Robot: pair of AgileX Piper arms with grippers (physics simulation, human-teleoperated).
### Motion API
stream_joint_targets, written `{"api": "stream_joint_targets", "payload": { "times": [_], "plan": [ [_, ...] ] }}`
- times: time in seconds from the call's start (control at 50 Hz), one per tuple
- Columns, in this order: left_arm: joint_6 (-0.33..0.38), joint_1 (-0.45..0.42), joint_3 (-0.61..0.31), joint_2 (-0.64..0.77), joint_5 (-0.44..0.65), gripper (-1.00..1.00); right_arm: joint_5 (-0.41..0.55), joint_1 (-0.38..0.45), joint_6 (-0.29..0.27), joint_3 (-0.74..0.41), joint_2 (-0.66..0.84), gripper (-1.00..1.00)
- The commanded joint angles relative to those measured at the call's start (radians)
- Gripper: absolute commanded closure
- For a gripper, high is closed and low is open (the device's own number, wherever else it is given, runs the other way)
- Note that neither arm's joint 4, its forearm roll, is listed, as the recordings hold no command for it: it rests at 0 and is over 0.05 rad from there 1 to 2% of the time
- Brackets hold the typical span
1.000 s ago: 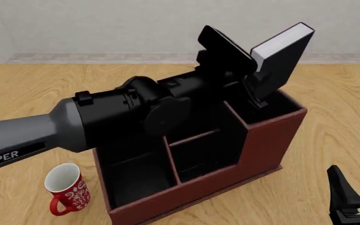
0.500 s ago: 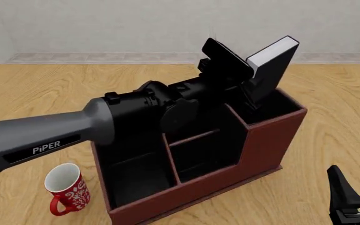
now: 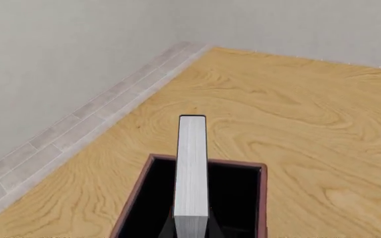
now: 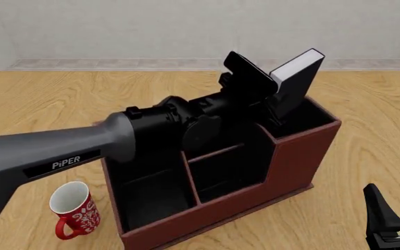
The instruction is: Pick up the book and place it in the right compartment of the caddy.
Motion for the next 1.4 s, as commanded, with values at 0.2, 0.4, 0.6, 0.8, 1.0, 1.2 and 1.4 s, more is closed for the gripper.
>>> {"api": "stream_joint_targets", "payload": {
  "times": [0.2,0.4,0.6,0.8,1.0,1.2,1.4],
  "plan": [
    [0.004,0.007,0.021,0.01,-0.036,1.0,0.0,0.0,0.0,0.0,0.0,-1.0],
    [-0.006,0.005,0.027,0.019,-0.043,1.0,0.0,0.0,0.0,0.0,0.0,-1.0],
    [-0.012,0.006,0.027,0.021,-0.044,1.0,0.0,0.0,0.0,0.0,0.0,-1.0],
    [-0.014,0.006,0.034,0.025,-0.051,1.0,0.0,0.0,0.0,0.0,0.0,-1.0],
    [-0.017,0.01,0.033,0.031,-0.05,1.0,0.0,0.0,0.0,0.0,0.0,-1.0],
    [-0.017,0.011,0.033,0.024,-0.045,-1.0,0.0,0.0,0.0,0.0,0.0,-1.0],
    [-0.013,0.009,0.039,0.015,-0.048,-1.0,0.0,0.0,0.0,0.0,0.0,-1.0]
  ]
}}
